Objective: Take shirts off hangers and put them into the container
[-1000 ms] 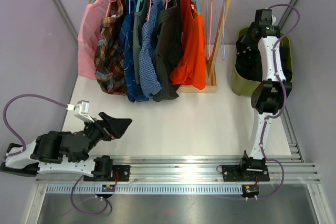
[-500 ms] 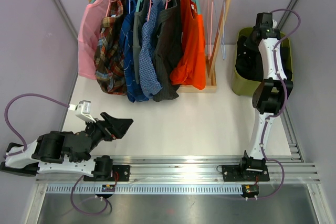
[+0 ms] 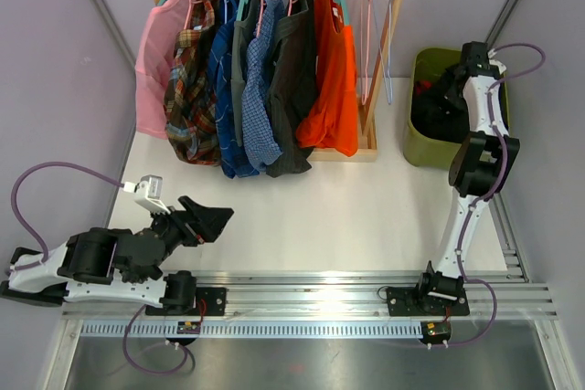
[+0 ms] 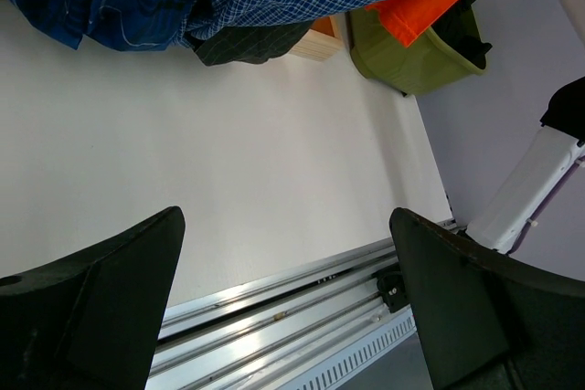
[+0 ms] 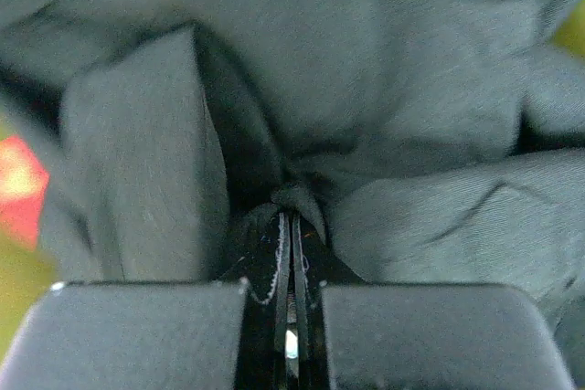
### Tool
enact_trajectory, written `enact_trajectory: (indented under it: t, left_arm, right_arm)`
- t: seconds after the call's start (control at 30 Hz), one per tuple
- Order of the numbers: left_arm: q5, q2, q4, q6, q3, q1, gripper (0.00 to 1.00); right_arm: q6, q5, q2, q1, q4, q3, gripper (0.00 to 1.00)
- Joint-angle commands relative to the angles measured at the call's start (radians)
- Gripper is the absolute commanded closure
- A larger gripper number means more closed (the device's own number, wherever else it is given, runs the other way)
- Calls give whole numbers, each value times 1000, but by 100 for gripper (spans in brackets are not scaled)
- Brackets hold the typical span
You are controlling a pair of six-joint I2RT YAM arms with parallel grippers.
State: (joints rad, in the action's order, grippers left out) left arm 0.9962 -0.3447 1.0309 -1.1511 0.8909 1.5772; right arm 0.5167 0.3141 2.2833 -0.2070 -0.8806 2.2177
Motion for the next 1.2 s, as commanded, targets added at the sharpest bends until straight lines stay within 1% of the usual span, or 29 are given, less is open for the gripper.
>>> enact_trajectory:
  t: [0.0,0.07,0.1,0.13,0.2,0.23,0.27,0.37,0.5,0.6,0.63,0.7,0.73,0.77,0.8,0.83,0.87,0.9,0.93,0.97,1.03,1.07,1.13,1.17]
  left_arm:
    - [41,-23,-20,-18,39,0,1]
    - [42,-34,-22,-16,43,0,1]
    - [45,-37,-25,-13,45,0,1]
    - [45,-40,-25,-12,48,0,1]
    - [47,-54,-17,-13,59,0,1]
    - [45,-57,-12,-16,63,0,1]
    - [47,-62,-5,-22,72,0,1]
    - [50,-76,12,-30,91,0,1]
    - [67,-102,20,-30,108,0,1]
    - [79,-115,-11,-6,115,0,1]
    - [79,-126,-28,8,115,0,1]
    - [75,-134,-71,51,117,0,1]
    - [73,-145,-81,62,117,0,1]
    - [71,-149,-91,79,117,0,1]
    - [64,-154,-104,85,118,0,1]
    - [61,-157,-109,91,120,0,1]
    - [52,-163,-112,93,120,0,1]
    - [48,-165,-114,93,120,0,1]
    - [48,-165,-115,91,118,0,1]
    - [41,-160,-120,91,117,0,1]
    - [35,-151,-129,96,109,0,1]
    - [32,-146,-146,105,100,0,1]
    - [22,-131,-161,114,89,0,1]
    - [21,-125,-170,123,83,0,1]
  right_arm:
    - [34,100,86,-48,-1,20,100]
    - [20,85,158,-55,-63,121,100]
    - [14,70,242,-64,-86,164,100]
    - [16,59,286,-68,-139,257,100]
    - [22,49,393,-80,-184,342,100]
    - [28,28,419,-84,-199,396,100]
    - [34,20,450,-91,-198,410,100]
    - [48,6,467,-118,-155,418,100]
    - [28,32,485,-150,-129,474,100]
    - [45,-15,479,-177,-115,470,100]
    - [23,-35,470,-177,-100,456,100]
    - [14,-69,408,-177,-48,386,91]
    - [6,-93,377,-177,-16,354,86]
    - [5,-125,305,-177,20,321,68]
    - [9,-183,268,-175,81,265,60]
    - [22,-200,225,-173,121,228,49]
    - [31,-205,121,-170,162,183,32]
    - [34,-216,69,-164,213,92,22]
    - [28,-242,20,-158,300,58,14]
    - [22,-244,-54,-154,321,40,12]
    - [11,-266,-114,-144,342,33,8]
    - [8,-270,-170,-141,344,27,4]
    - [2,-296,-231,-134,350,-2,3]
    - [-3,-309,-292,-131,353,-21,3]
